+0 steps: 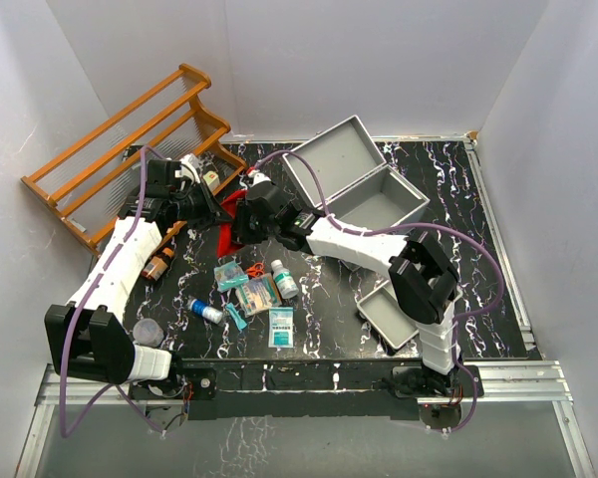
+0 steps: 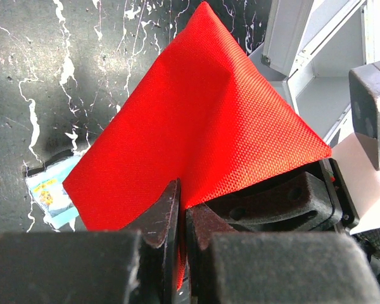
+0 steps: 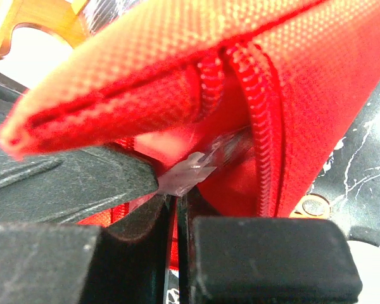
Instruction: Organize the medicine kit
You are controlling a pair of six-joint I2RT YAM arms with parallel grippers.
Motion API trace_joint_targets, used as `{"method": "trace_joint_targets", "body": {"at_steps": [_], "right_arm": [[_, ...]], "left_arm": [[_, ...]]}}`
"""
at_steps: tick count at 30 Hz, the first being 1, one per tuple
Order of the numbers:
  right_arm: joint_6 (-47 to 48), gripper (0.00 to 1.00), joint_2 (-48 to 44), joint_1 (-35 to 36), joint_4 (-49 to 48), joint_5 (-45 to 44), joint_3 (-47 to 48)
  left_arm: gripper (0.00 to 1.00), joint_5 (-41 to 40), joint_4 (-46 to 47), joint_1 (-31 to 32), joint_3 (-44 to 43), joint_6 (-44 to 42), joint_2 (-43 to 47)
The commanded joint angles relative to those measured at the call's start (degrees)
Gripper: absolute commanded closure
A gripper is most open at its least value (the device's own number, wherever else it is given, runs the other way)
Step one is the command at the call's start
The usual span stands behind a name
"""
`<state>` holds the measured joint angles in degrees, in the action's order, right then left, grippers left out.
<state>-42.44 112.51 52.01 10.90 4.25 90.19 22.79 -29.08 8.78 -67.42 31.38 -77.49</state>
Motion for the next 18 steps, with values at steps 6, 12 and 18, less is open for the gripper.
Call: {"method": "trace_joint_targets", "body": {"at_steps": [6,12,18], "right_arm": [[-0.9,0.92,-7.4,0.0,-3.5,-1.6,-2.3],[0.4,0.83,-14.3,-0.1,1.3,-6.2,-5.6],[1.8,0.67,-18.3,-0.1,4.0,-10.0,-7.9]], "left_arm": [[1.0,-0.8,0.1,0.2,-0.2,-0.4,0.8],[1.0,-1.8,1.5,0.2,-0.1,-0.8,0.1],[1.0,-0.2,3.2,0.3,0.0,0.6,-0.6]]}}
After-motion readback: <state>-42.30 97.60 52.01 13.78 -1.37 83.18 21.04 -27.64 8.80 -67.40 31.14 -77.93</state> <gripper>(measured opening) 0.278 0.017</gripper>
